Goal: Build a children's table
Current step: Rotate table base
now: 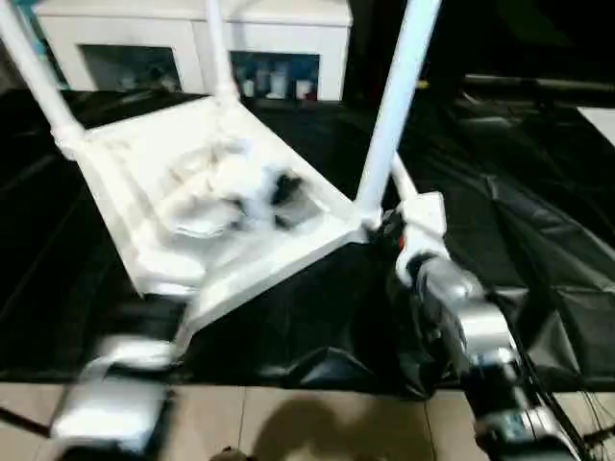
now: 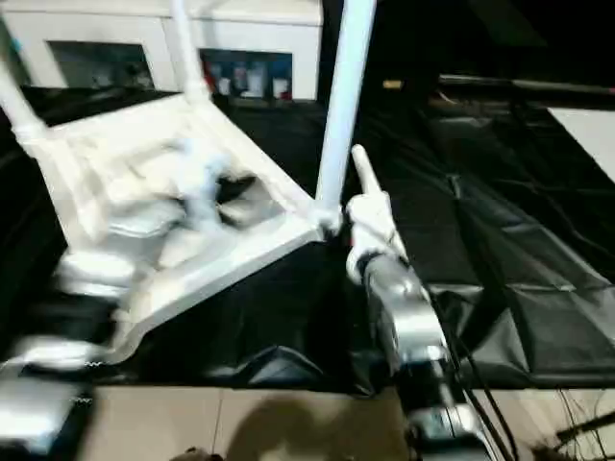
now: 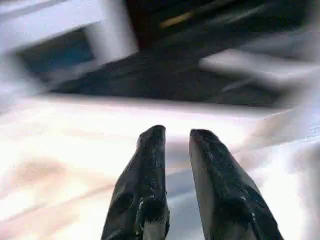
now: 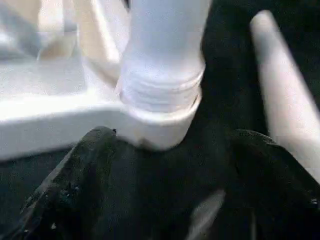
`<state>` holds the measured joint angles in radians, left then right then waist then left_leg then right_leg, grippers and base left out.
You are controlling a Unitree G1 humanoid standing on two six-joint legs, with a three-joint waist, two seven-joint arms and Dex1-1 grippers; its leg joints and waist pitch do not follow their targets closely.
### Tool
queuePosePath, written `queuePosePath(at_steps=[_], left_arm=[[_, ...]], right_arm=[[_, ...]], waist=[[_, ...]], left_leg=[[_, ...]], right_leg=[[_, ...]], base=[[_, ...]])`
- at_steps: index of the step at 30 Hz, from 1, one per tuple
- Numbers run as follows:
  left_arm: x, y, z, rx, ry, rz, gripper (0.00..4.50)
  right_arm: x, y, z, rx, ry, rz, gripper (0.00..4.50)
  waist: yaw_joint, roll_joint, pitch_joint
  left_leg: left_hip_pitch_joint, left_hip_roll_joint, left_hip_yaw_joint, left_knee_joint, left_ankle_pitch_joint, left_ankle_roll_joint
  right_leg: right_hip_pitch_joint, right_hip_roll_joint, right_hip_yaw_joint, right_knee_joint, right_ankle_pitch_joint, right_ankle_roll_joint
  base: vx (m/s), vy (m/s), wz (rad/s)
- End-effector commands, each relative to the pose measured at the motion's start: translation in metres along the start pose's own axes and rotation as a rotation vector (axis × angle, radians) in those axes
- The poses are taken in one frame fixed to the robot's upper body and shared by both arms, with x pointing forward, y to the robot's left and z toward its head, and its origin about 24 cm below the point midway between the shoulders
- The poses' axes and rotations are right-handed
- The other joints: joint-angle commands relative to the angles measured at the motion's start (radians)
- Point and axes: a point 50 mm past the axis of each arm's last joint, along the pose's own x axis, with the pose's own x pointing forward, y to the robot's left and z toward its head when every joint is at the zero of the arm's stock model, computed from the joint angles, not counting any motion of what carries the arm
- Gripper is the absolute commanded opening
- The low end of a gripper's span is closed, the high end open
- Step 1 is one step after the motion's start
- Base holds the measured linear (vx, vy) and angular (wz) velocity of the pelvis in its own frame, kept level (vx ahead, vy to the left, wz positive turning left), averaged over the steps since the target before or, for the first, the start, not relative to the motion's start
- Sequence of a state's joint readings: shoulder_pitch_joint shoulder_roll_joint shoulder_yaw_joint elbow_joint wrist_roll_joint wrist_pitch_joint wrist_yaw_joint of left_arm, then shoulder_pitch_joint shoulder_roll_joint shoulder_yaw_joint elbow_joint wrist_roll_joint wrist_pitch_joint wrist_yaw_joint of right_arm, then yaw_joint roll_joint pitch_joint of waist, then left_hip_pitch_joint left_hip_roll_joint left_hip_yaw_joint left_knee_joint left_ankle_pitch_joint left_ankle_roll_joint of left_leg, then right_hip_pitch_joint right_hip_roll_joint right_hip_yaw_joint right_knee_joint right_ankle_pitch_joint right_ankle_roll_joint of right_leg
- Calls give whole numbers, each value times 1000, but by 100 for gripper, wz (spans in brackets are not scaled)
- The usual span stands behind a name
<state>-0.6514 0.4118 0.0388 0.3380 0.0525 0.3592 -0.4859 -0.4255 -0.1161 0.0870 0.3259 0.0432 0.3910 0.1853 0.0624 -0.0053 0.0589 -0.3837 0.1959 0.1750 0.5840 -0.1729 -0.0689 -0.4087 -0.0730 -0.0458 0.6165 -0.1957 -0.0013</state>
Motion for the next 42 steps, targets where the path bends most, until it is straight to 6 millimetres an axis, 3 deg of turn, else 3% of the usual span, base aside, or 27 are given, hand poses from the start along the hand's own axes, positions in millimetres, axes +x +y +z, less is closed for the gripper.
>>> queuePosePath(at_steps=[1,2,4,6,10,11,13,14,16,20,25,28,29,36,38,39,40,41,42], left_arm=[[-15,21,-6,53,53,147,97],[-23,30,-10,72,76,208,97],[-50,57,-20,111,133,374,97],[-66,67,-30,122,188,441,97],[-85,72,-58,158,347,460,97],[-94,69,-71,154,421,439,97],[-98,65,-77,152,462,412,97],[-104,56,-85,143,518,360,97],[-105,53,-86,140,531,342,97],[-101,22,-93,28,537,112,97],[-98,6,-87,8,515,-34,97],[-96,-13,-82,-15,499,-207,97],[-96,-17,-82,-22,508,-235,97],[-89,-42,-83,-48,489,-409,97],[-75,-53,-82,-62,431,-421,97],[-71,-55,-81,-71,418,-413,97],[-67,-56,-81,-79,409,-407,97],[-52,-61,-80,-88,360,-365,97],[-46,-63,-79,-72,338,-353,97]], right_arm=[[-1,1,3,-14,-1,9,387],[0,2,4,-14,0,12,387],[0,7,5,-14,3,33,387],[1,10,4,-16,12,56,387],[2,13,-2,-35,38,79,387],[3,15,-3,-39,48,87,387],[4,16,-2,-37,51,90,387],[5,17,-2,-37,57,99,387],[5,18,-1,-39,59,103,387],[10,23,-3,-46,78,141,387],[14,24,-3,-57,84,154,387],[18,24,-2,-43,89,151,387],[19,24,-2,-41,90,150,387],[22,26,2,-49,74,171,387],[19,23,6,-53,60,173,387],[18,22,7,-52,57,170,387],[18,21,7,-51,55,166,387],[15,12,13,-45,46,126,387],[13,8,15,-42,43,107,387]], waist=[[3,0,-73],[2,2,-71],[2,2,-72],[2,1,-70],[10,2,-67],[9,-7,-65],[12,-1,-66],[14,-7,-66],[19,-6,-66],[24,-8,-65],[23,-10,-65],[24,-11,-65],[24,-3,-64],[19,-4,-66],[20,-4,-66],[23,-3,-66],[25,-4,-64],[23,-3,-64],[24,-4,-62]], left_leg=[[15,27,-7,-62,-96,12],[20,25,-4,-62,-101,6],[20,30,-6,-62,-104,1],[21,26,-5,-64,-120,-4],[30,28,-4,-68,-183,-28],[24,28,-6,-71,-188,-30],[28,27,-5,-71,-191,-34],[28,30,-6,-72,-194,-38],[30,29,-6,-73,-199,-41],[32,27,-6,-75,-239,-60],[28,24,-7,-75,-243,-61],[29,24,-8,-74,-242,-60],[28,25,-10,-75,-252,-64],[27,23,-9,-74,-250,-70],[29,22,-8,-72,-246,-69],[38,23,-3,-69,-258,-68],[35,23,-4,-71,-261,-68],[28,22,-7,-73,-257,-70],[30,21,-6,-73,-267,-69]], right_leg=[[60,-54,36,-51,-18,-179],[54,-50,36,-55,-31,-182],[55,-54,36,-50,-22,-189],[50,-50,35,-53,-43,-186],[38,-50,39,-58,-88,-182],[43,-50,39,-57,-95,-179],[38,-50,40,-58,-102,-176],[39,-51,40,-57,-98,-176],[35,-50,40,-57,-90,-176],[34,-50,41,-59,-100,-179],[38,-50,42,-60,-105,-175],[38,-51,42,-61,-122,-175],[37,-53,42,-59,-135,-177],[40,-48,42,-57,-110,-176],[40,-46,42,-59,-105,-175],[32,-45,44,-64,-111,-175],[35,-46,45,-63,-121,-176],[42,-47,44,-63,-133,-168],[38,-44,44,-69,-151,-159]], base=[[0,0,0],[0,0,0],[0,0,0],[0,0,0],[0,0,0],[0,0,0],[0,0,0],[0,0,0],[0,0,0],[0,0,0],[0,0,0],[0,0,0],[0,0,0],[0,0,0],[0,0,0],[0,0,0],[0,0,0],[0,0,0],[0,0,0]])
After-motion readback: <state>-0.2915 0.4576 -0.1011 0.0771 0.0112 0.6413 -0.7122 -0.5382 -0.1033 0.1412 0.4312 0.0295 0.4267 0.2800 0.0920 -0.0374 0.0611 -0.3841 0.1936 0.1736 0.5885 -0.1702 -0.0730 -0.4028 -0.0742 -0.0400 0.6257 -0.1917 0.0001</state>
